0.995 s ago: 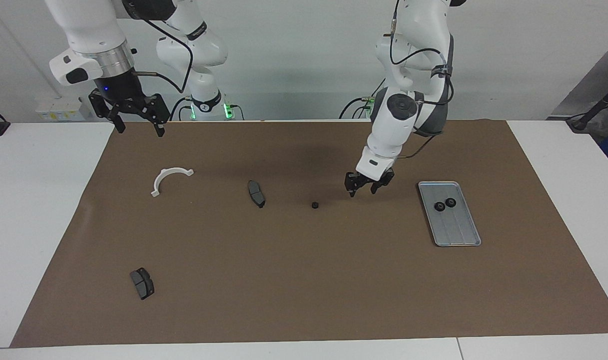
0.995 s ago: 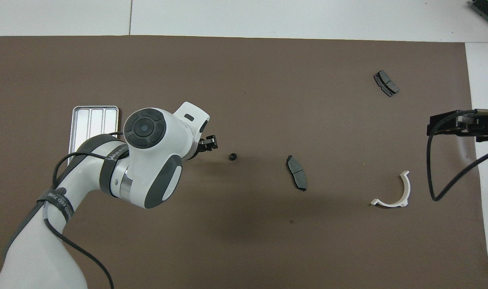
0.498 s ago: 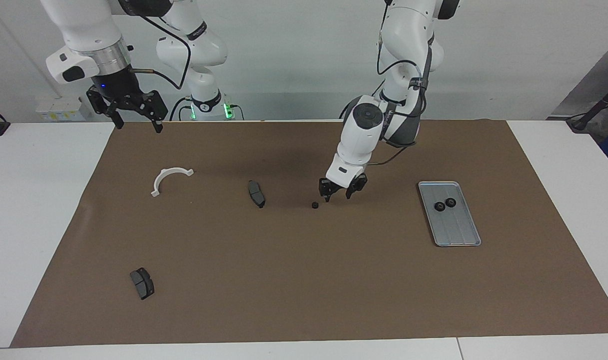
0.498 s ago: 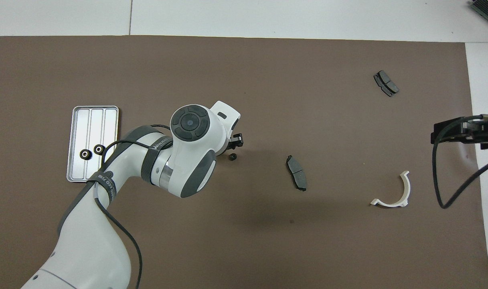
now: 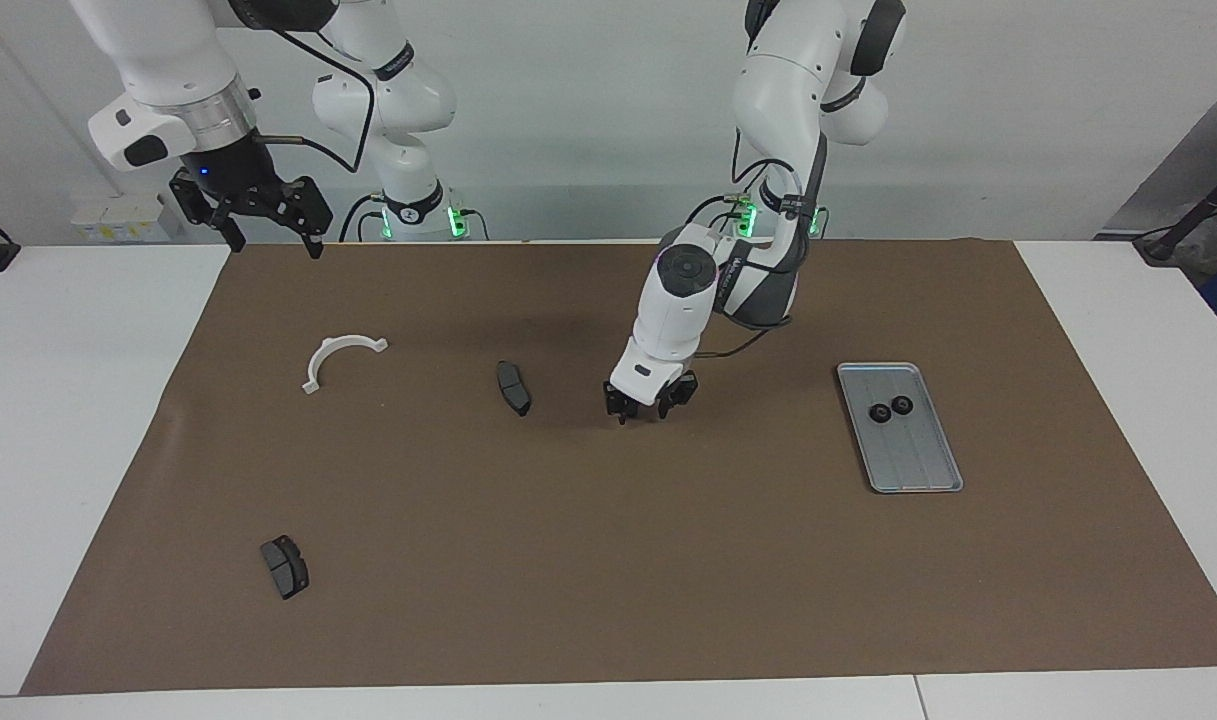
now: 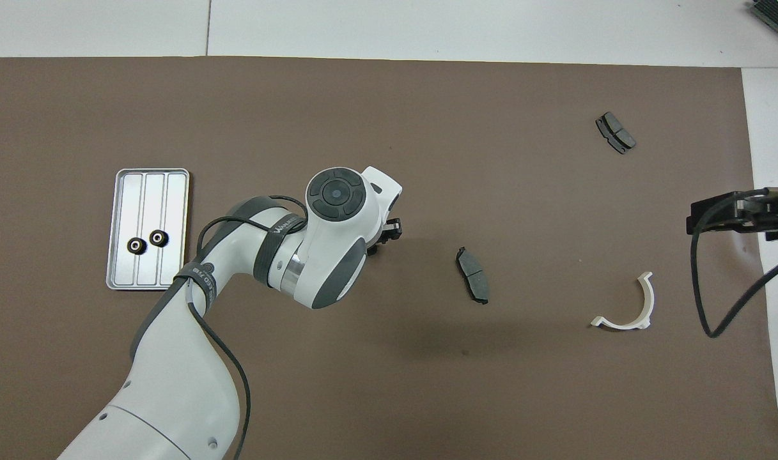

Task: Pick bearing gear from pile to tray
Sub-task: 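Grasp the third gear with the left gripper and lift it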

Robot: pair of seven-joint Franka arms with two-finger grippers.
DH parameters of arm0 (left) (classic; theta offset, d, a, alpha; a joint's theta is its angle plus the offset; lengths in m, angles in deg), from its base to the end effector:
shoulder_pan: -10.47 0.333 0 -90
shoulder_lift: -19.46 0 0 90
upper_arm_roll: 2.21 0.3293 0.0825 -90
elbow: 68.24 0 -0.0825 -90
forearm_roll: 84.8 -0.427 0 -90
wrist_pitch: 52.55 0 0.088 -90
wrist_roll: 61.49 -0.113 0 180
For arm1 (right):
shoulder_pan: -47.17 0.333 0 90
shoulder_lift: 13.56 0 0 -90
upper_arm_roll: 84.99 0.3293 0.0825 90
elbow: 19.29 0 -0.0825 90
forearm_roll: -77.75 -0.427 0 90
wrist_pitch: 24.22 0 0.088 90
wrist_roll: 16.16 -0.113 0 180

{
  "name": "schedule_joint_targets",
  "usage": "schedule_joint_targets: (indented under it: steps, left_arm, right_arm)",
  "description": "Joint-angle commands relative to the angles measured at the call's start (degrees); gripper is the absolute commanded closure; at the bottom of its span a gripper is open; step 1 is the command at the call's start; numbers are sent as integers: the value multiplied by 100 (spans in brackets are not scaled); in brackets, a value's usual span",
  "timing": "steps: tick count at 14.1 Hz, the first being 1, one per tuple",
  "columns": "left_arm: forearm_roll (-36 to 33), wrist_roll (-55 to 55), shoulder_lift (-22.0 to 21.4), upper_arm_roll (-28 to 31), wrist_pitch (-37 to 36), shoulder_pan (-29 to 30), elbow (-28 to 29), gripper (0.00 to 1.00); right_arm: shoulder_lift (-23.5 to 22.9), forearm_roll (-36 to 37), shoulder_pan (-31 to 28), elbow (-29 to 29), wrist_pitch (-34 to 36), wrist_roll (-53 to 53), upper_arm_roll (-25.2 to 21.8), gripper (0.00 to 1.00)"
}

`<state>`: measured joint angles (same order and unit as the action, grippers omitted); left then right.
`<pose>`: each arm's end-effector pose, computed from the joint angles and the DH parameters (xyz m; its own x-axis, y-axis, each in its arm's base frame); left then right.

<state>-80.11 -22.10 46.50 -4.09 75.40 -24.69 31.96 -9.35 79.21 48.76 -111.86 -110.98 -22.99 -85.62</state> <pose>0.5601 -0.4240 0.2845 0.9947 0.0930 -0.0428 0.0958 -0.9931 0.0683 0.5674 0.0063 0.6468 0.9943 -0.1036 -0.0248 -0.1029 -0.9943 0.0278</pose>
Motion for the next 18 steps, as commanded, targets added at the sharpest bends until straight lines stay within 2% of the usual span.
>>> schedule_joint_targets:
  steps: [1,9,18]
  left_arm:
    - [-126,200,29,92,-209,-167,-45,36]
    - [-126,306,47,92,-139,-246,-27,48]
    - [-135,280,55,92,-104,-229,-18,70]
  right_arm:
    - [-16,-77,26,11,90,217,-43,0]
    - [-16,-77,26,2,81,190,-26,0]
    - [-16,-77,26,2,72,199,-26,0]
